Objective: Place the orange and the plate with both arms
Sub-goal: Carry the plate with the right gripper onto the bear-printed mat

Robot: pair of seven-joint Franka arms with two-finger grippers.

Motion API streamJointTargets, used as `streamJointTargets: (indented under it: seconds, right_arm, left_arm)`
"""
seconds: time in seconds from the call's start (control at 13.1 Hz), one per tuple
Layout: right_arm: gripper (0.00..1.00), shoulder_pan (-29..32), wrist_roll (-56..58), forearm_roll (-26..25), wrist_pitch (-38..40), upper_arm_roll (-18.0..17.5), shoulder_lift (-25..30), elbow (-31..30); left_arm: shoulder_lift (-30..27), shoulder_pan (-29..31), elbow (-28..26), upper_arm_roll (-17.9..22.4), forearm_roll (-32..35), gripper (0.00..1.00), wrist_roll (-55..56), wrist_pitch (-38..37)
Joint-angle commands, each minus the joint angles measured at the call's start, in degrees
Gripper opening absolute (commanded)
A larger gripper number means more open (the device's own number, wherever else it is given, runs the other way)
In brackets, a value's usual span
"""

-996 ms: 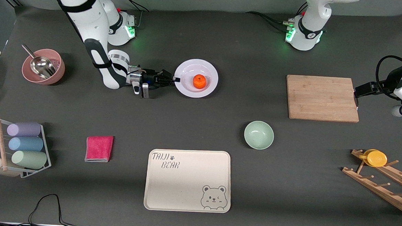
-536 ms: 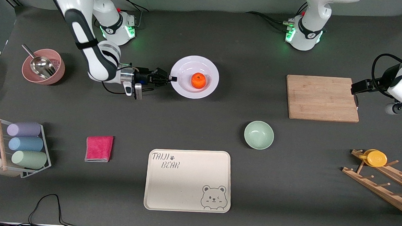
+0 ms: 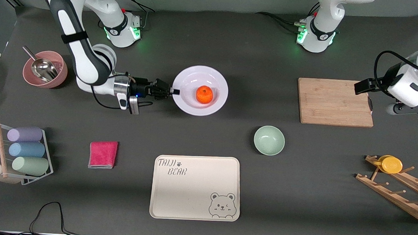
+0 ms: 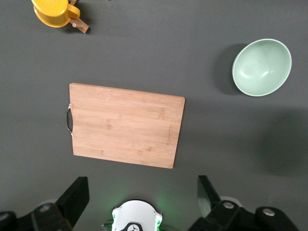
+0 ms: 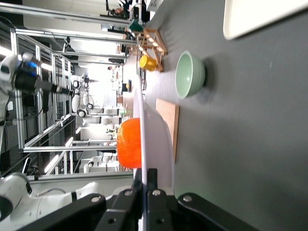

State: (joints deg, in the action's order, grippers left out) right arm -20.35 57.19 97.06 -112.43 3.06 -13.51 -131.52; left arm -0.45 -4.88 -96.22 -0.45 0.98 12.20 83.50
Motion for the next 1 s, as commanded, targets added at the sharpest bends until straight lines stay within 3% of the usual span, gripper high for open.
streamJointTargets:
  seconds: [0.0, 0.15, 0.46, 0.69, 0.77, 0.92]
  right_arm:
    - [0.0, 1.6, -1.7, -1.3, 1.1, 0.1, -13.5, 16.8]
    - [0.0, 3.1, -2.4, -1.0, 1.6, 0.2, -21.7, 27.5]
    - [0.0, 4.5, -14.3, -0.6, 1.7, 0.2, -35.4, 50.2]
    - [0.0, 4.4, -23.6, -0.6, 1.0, 2.8, -45.2, 67.6]
    - [0.0, 4.4, -24.8, -0.6, 1.0, 3.3, -47.4, 71.4]
    - [0.0, 5.0, -24.6, -0.6, -0.3, 3.3, -48.6, 72.3]
  left_arm:
    - [-1.9, -0.7, -0.9, -0.3, 0.0, 1.0, 1.6, -0.8]
    - [-2.6, -0.7, -0.9, -1.3, 0.0, 1.0, 3.1, -1.1]
    - [-3.1, -1.5, -0.9, -1.4, 0.0, 1.0, 4.3, -1.4]
    - [-3.4, -1.8, -0.8, -1.9, -0.1, 1.0, 6.2, -1.1]
    - [-3.4, -1.6, 0.1, -1.9, -0.1, 1.0, 6.2, -1.3]
    - [-3.4, -1.6, 1.5, -1.9, -0.2, 1.0, 6.1, -1.9]
